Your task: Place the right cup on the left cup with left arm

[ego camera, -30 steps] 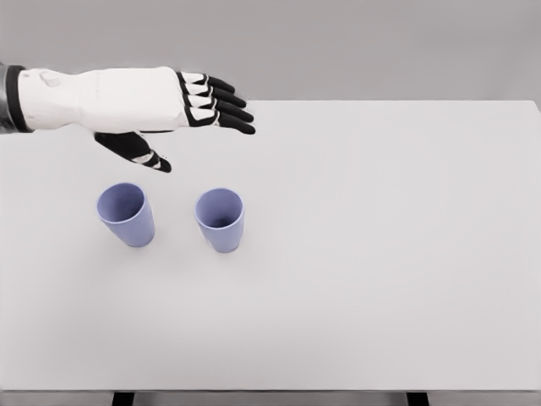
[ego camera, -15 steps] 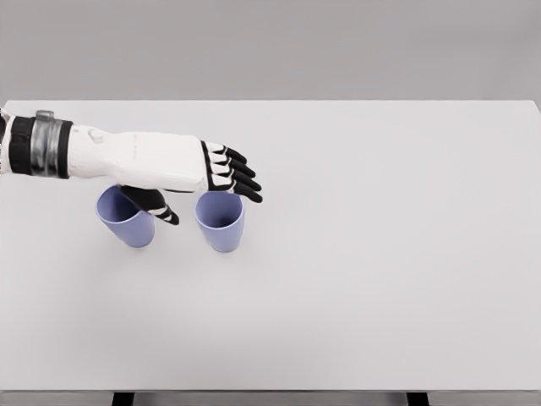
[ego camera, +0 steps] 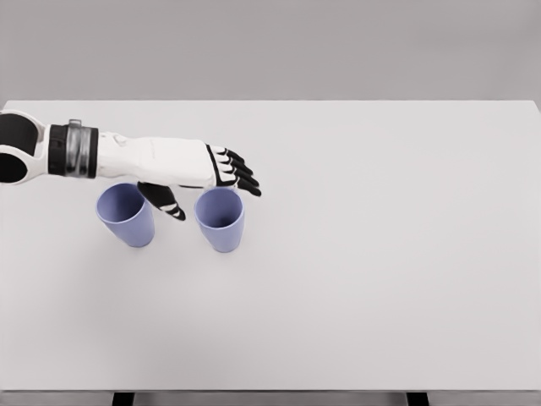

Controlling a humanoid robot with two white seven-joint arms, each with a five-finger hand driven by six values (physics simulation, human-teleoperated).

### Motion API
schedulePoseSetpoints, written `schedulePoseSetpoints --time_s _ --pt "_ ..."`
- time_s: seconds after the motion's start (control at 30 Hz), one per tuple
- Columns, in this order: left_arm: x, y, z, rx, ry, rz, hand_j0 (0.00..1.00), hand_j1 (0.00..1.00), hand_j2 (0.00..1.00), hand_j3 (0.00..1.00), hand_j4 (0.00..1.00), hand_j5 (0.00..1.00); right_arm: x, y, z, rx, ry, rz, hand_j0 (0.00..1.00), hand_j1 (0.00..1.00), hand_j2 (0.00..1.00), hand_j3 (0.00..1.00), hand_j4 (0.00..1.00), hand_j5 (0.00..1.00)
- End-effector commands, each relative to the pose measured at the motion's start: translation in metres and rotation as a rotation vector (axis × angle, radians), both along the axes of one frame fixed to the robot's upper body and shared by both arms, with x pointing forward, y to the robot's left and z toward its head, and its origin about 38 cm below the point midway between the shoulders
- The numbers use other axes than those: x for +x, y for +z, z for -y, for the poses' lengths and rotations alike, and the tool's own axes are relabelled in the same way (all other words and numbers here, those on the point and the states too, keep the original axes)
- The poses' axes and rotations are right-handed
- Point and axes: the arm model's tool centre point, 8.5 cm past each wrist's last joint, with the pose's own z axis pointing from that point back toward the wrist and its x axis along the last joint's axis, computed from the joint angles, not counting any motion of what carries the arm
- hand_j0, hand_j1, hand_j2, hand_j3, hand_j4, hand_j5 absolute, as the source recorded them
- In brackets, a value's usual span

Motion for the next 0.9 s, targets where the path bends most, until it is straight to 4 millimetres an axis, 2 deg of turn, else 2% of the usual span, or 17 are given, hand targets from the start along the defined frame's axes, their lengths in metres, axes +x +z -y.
schedulePoseSetpoints --time_s 0.0,0.27,0.37,0.5,0.6,0.67,0.87 --pt "0.004 0.000 0.001 -0.006 0.009 -0.001 1.00 1.00 1.00 1.00 1.00 1.00 0.000 0.000 0.000 0.000 0.000 0.000 1.00 1.00 1.00 1.00 1.00 1.00" --pt "0.005 0.002 -0.004 -0.007 0.021 0.003 1.00 1.00 1.00 1.00 1.00 1.00 0.000 0.000 0.000 0.000 0.000 0.000 1.00 1.00 1.00 1.00 1.00 1.00" --pt "0.015 0.005 -0.010 0.005 0.051 0.038 1.00 1.00 1.00 1.00 1.00 1.00 0.000 0.000 0.000 0.000 0.000 0.000 1.00 1.00 1.00 1.00 1.00 1.00" --pt "0.013 -0.009 -0.008 -0.026 0.058 0.020 1.00 1.00 1.00 1.00 1.00 1.00 0.000 0.000 0.000 0.000 0.000 0.000 1.00 1.00 1.00 1.00 1.00 1.00" --pt "0.011 -0.011 -0.003 -0.033 0.048 0.016 1.00 1.00 1.00 1.00 1.00 1.00 0.000 0.000 0.000 0.000 0.000 0.000 1.00 1.00 1.00 1.00 1.00 1.00" --pt "0.008 -0.023 0.003 -0.037 0.036 -0.012 1.00 1.00 1.00 1.00 1.00 1.00 0.000 0.000 0.000 0.000 0.000 0.000 1.00 1.00 1.00 1.00 1.00 1.00" --pt "0.007 -0.027 0.001 -0.024 0.037 -0.009 1.00 1.00 1.00 1.00 1.00 1.00 0.000 0.000 0.000 0.000 0.000 0.000 1.00 1.00 1.00 1.00 1.00 1.00"
